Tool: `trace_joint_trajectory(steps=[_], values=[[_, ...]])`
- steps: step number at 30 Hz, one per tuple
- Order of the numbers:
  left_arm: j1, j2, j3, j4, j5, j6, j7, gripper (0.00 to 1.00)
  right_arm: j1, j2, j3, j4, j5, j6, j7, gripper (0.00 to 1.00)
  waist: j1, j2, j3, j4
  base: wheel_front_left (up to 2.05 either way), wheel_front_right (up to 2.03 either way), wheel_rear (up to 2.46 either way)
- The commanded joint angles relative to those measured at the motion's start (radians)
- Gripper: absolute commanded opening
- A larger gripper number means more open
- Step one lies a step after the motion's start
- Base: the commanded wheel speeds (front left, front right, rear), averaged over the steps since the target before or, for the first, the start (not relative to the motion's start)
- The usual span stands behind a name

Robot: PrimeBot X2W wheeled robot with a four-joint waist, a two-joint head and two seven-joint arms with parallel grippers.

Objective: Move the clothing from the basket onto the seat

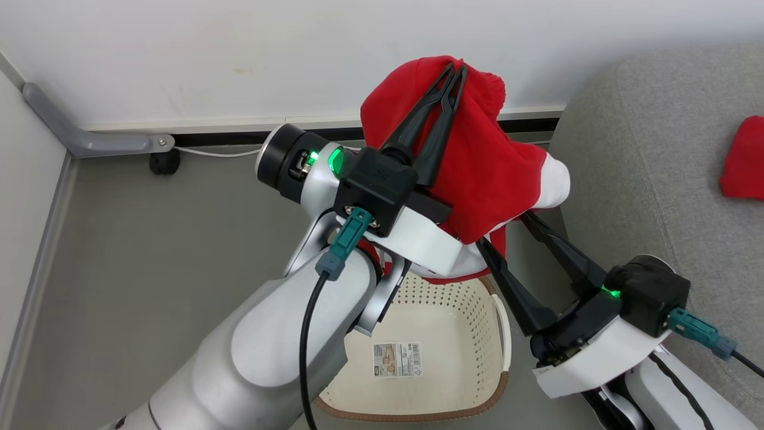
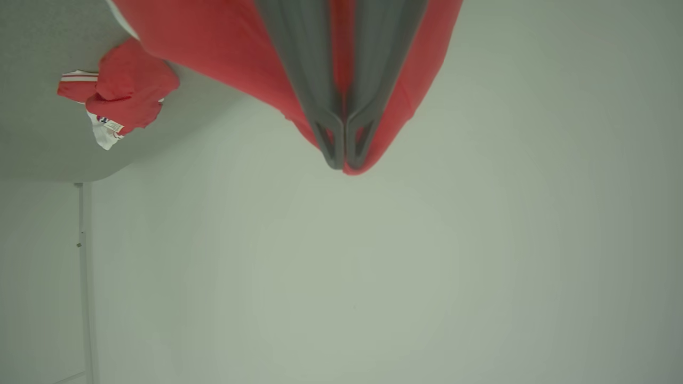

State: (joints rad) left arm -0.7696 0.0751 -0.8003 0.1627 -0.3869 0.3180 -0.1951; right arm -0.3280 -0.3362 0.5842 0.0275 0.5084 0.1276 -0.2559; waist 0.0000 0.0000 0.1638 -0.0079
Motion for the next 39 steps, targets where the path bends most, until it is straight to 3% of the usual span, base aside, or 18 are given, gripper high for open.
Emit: trace_joint_trajectory(steps=[1,15,28,29,31,32,39], values=[[-0.052,0.012,0.029,-0.018,0.005,-0.001,-0.004,0.00,-0.017,0.004,0.006,-0.011,-0.011,0.003,-0.006,1.00,0.0000,0.0000,0.004,0.006,0.00,0.00,0.00],[-0.093,-0.022,-0.061,0.023,-0.032,-0.011,-0.017,0.00,-0.130,0.076,0.064,0.151,-0.039,0.003,-0.006,1.00,0.0000,0.0000,0.017,0.082,0.00,0.00,0.00],[-0.089,-0.025,-0.141,0.050,-0.102,0.005,-0.040,0.00,-0.142,0.135,-0.077,0.162,-0.070,0.003,-0.006,1.00,0.0000,0.0000,0.015,0.090,0.00,0.00,0.00],[-0.088,-0.025,-0.147,0.051,-0.108,0.006,-0.042,0.00,-0.141,0.136,-0.082,0.166,-0.071,0.003,-0.006,0.87,0.0000,0.0000,0.015,0.090,0.00,0.00,0.00],[-0.089,-0.025,-0.157,0.054,-0.118,0.010,-0.047,0.00,-0.141,0.137,-0.090,0.175,-0.068,0.003,-0.006,0.07,0.0000,0.0000,0.014,0.089,0.00,0.00,0.00],[-0.089,-0.025,-0.161,0.056,-0.123,0.012,-0.049,0.00,-0.139,0.137,-0.092,0.181,-0.065,0.003,-0.006,0.00,0.0000,0.0000,0.013,0.089,0.00,0.00,0.00],[-0.088,-0.025,-0.175,0.072,-0.145,0.019,-0.058,0.00,-0.131,0.130,-0.093,0.188,-0.049,0.003,-0.006,0.00,0.0000,0.0000,0.009,0.086,0.00,0.00,0.00]])
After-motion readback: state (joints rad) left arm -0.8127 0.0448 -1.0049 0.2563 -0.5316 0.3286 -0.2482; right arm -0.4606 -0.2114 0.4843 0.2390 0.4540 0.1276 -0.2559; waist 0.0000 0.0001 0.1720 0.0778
